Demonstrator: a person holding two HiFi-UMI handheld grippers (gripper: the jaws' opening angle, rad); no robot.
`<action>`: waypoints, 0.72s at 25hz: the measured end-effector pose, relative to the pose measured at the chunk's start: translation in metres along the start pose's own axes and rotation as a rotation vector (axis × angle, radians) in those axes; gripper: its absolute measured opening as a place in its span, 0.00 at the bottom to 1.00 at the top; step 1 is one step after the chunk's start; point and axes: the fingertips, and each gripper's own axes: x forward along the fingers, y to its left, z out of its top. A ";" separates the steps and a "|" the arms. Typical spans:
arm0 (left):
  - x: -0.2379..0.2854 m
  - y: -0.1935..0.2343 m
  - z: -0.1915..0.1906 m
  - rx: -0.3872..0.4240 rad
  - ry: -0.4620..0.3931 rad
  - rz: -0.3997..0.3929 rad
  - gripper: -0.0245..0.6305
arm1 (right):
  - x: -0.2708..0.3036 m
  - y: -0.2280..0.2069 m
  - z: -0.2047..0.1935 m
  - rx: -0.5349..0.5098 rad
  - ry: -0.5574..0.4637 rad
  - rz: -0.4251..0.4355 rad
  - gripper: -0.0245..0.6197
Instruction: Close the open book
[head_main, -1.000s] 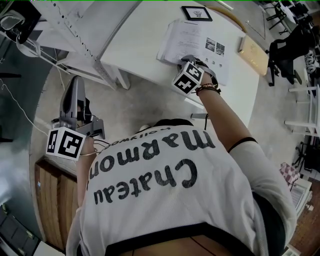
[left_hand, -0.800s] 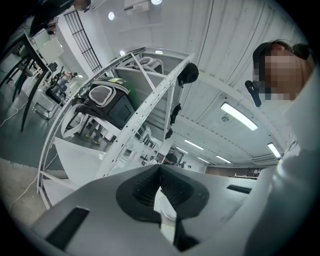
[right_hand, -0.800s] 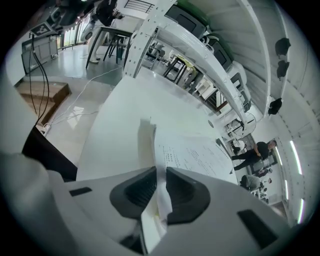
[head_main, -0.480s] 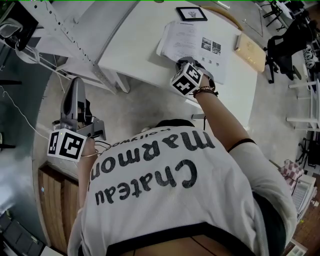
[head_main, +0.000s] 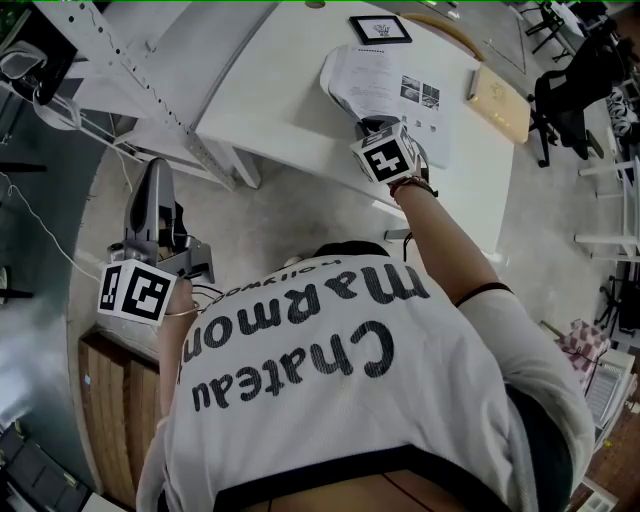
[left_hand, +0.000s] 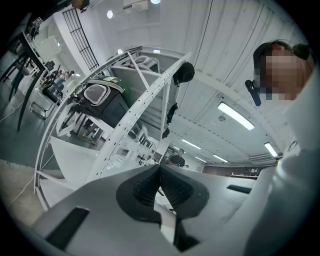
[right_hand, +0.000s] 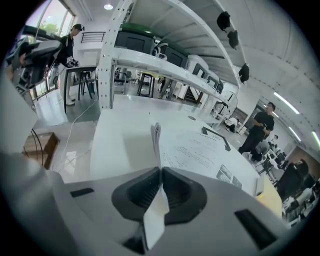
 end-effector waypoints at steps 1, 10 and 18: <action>0.000 -0.001 0.000 0.001 0.000 0.000 0.07 | -0.001 -0.001 0.000 0.020 -0.008 0.003 0.11; -0.002 -0.011 0.001 0.016 0.005 -0.008 0.07 | -0.009 -0.010 -0.006 0.229 -0.091 0.031 0.11; -0.001 -0.014 0.002 0.026 0.015 -0.018 0.07 | -0.007 -0.016 -0.008 0.469 -0.154 0.074 0.11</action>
